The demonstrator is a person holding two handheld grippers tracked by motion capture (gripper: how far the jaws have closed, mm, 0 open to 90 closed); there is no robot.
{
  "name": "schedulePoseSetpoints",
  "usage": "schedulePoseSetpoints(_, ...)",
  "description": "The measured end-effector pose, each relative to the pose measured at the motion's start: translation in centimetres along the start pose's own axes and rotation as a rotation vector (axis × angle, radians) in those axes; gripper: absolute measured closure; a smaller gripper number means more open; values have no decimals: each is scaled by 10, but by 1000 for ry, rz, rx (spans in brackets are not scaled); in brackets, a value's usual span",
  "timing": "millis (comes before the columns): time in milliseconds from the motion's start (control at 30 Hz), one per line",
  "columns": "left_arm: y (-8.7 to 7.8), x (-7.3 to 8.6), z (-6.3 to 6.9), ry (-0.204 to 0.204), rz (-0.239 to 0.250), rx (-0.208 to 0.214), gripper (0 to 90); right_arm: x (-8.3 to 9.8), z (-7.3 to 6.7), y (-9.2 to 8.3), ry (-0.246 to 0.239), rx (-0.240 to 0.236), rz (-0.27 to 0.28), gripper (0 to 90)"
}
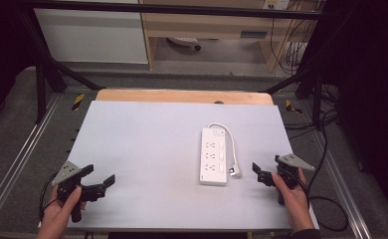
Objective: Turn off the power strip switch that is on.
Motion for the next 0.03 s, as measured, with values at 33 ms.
schedulePoseSetpoints(33,0,0,0,5,-1,-2,58,1,0,2,-4,3,-8,22)
Point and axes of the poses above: each handheld gripper's, and its own axes: y roughly forward along the jaws, x roughly out of its underside, z roughly to its right, the point moved 10 cm from there along y, roughly forward along the jaws, and after that the axes turned 4 degrees about -y, right-handed, at the moved point
